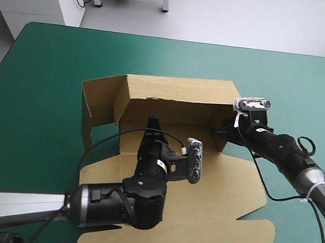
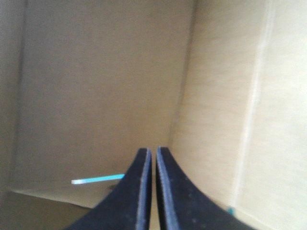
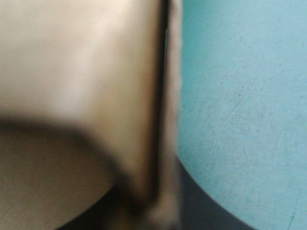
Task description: Fold the box
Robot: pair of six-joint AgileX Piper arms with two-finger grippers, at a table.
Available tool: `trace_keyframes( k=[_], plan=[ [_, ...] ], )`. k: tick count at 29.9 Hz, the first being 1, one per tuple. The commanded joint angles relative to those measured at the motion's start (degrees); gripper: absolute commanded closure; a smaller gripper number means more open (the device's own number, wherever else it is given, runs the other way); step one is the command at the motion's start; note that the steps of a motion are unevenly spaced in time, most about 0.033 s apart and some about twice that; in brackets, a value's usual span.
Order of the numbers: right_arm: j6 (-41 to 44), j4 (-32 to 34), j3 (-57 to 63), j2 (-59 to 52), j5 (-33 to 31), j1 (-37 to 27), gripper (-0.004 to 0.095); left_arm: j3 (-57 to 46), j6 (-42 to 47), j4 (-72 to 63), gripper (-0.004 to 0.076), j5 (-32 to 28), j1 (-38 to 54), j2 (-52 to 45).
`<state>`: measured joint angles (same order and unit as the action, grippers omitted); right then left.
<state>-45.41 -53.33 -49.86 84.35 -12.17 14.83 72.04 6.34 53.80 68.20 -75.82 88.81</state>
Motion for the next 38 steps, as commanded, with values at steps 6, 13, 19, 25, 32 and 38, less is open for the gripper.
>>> trace_keyframes(
  k=[6,13,19,25,32,38],
  plan=[
    [9.81,9.88,-1.28,-1.28,-5.86,-0.27,0.0926,14.01,-21.32,-32.78,0.0720,-1.37,14.61,-11.75],
    [12.14,11.98,-1.28,-1.28,-7.44,-0.27,0.0926,13.77,-39.95,-65.91,0.0732,-3.00,48.68,-20.32],
    [12.33,12.23,-1.28,-1.28,-8.78,-0.27,0.0926,11.39,-43.41,-80.81,0.0732,-2.79,79.25,-25.14],
    [13.58,12.38,-1.28,-1.28,-10.56,-0.27,0.0926,4.99,-48.62,-104.46,0.0732,-2.52,100.12,-24.53],
    [13.58,12.72,-1.28,-1.28,-11.51,-0.27,0.0926,-2.26,-51.26,-113.90,0.0732,-4.53,108.10,-19.60],
    [20.22,18.62,-5.23,-1.28,-12.06,-0.27,0.0926,-3.82,-49.95,-114.28,0.0732,-6.94,107.98,-12.34]
  ],
)
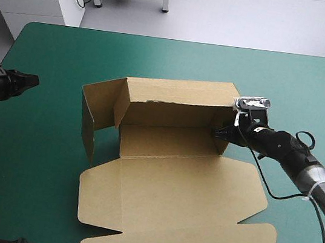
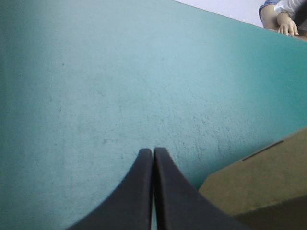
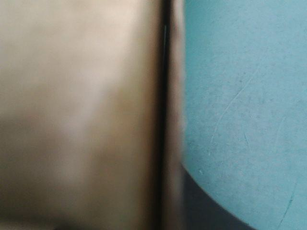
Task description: Fold the box
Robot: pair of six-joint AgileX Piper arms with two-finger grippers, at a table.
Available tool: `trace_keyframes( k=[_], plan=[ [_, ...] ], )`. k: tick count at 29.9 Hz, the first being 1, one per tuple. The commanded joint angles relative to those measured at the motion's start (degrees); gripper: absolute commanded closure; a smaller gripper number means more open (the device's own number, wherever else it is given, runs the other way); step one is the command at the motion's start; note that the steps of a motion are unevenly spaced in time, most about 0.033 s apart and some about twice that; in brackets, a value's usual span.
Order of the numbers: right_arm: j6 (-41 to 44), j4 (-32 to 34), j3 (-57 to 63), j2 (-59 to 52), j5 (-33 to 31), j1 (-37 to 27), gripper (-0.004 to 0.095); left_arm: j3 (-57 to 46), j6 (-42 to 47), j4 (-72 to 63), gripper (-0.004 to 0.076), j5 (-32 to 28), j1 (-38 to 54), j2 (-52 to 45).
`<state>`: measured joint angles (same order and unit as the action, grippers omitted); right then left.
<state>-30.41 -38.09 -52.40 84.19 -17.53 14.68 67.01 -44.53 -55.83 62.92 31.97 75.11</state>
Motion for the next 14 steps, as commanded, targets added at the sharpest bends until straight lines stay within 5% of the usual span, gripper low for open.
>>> trace_keyframes(
  k=[1,7,14],
  plan=[
    [6.97,5.17,-4.09,-1.12,-6.95,-0.12,0.0926,1.21,0.92,-5.28,0.0732,-1.55,0.19,2.31],
    [19.44,18.85,-14.58,-1.07,-16.73,-0.12,0.0926,1.21,-0.45,-8.51,0.0732,-1.94,0.19,3.20],
    [30.41,27.86,-28.29,-1.07,-42.18,-0.12,0.0926,1.21,-0.57,-8.63,0.0732,-2.51,0.19,3.20]
  ],
)
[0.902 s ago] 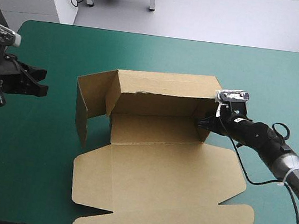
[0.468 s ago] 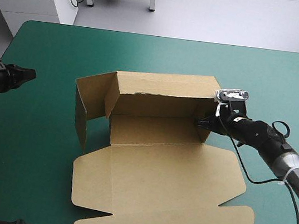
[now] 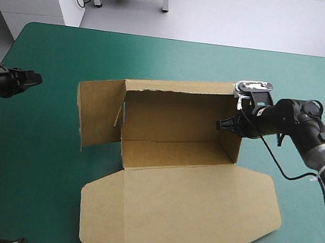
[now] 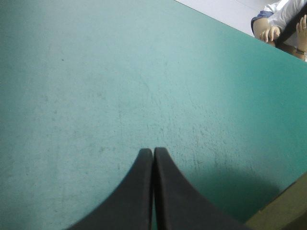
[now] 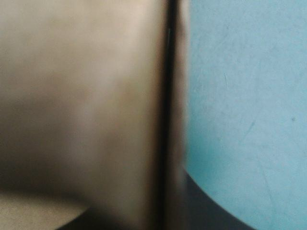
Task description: Fold the box
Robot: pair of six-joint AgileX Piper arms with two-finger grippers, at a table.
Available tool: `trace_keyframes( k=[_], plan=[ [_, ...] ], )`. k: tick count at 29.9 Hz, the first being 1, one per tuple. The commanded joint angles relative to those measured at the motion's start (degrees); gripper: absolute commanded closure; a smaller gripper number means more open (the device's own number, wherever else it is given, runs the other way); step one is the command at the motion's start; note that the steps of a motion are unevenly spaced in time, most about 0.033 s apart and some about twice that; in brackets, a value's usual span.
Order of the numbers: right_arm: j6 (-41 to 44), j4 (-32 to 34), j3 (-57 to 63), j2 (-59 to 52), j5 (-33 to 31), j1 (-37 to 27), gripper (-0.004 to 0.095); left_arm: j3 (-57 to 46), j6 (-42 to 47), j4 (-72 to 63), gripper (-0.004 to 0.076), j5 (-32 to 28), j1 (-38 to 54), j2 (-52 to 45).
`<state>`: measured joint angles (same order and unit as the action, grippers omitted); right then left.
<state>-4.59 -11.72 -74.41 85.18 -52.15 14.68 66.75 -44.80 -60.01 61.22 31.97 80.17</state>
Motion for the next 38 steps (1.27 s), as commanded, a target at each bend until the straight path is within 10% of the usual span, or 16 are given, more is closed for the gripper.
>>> trace_keyframes(
  k=[1,5,12,38],
  plan=[
    [5.83,2.57,-8.08,-2.06,-10.45,-0.12,0.0926,1.47,-0.30,-4.45,0.0732,-1.35,0.19,-1.87],
    [8.24,6.36,-13.03,-1.75,-19.80,-0.12,0.0925,1.47,-0.30,-4.55,0.0732,-1.77,0.19,-1.87],
    [9.41,-0.77,-11.21,-1.12,-19.62,-0.12,0.0920,1.47,-0.30,-5.52,0.0732,-1.10,0.19,-1.87],
    [9.36,6.95,-17.58,16.25,-17.00,-0.12,0.0922,1.47,-0.18,-7.37,0.0732,-0.76,0.19,-1.01]
  ],
)
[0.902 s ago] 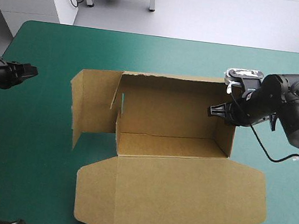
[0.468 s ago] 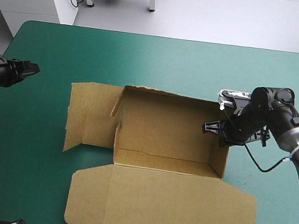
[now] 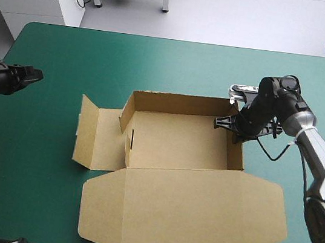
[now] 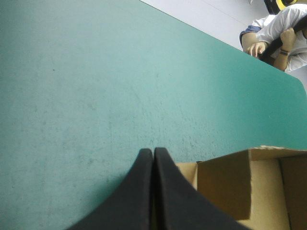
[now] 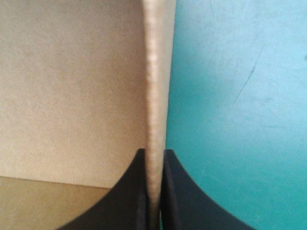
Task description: Fold the box
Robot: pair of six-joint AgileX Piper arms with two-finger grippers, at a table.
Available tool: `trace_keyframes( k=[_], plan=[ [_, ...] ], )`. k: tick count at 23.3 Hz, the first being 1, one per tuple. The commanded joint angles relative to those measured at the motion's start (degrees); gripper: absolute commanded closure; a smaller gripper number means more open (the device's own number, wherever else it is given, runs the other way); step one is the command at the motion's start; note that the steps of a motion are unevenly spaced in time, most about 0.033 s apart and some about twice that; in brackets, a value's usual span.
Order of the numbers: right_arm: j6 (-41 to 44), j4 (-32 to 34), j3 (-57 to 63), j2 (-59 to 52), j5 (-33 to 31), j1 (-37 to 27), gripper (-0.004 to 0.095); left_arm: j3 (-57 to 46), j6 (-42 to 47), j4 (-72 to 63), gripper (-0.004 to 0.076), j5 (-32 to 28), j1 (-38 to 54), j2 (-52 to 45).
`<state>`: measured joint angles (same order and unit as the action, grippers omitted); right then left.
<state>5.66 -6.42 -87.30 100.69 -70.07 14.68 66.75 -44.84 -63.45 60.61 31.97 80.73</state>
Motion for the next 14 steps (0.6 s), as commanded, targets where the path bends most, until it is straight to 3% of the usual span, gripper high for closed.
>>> trace_keyframes(
  k=[1,11,13,14],
  plan=[
    [-0.89,1.66,-5.77,1.98,0.24,-0.12,0.0922,1.47,-0.29,-3.92,0.0732,-0.15,0.19,-1.56],
    [-0.88,0.81,-9.38,5.60,-0.42,-0.12,0.0918,1.47,-0.53,-3.72,0.0732,-0.21,0.19,-1.19],
    [-1.51,0.56,-10.90,5.60,-0.42,-0.12,0.0837,1.39,-0.53,-3.40,0.0732,0.95,0.19,-0.83],
    [-2.15,0.56,-11.93,5.60,-0.94,-0.12,0.0719,1.39,-0.53,-3.40,0.0732,1.73,0.19,-0.58]
  ],
)
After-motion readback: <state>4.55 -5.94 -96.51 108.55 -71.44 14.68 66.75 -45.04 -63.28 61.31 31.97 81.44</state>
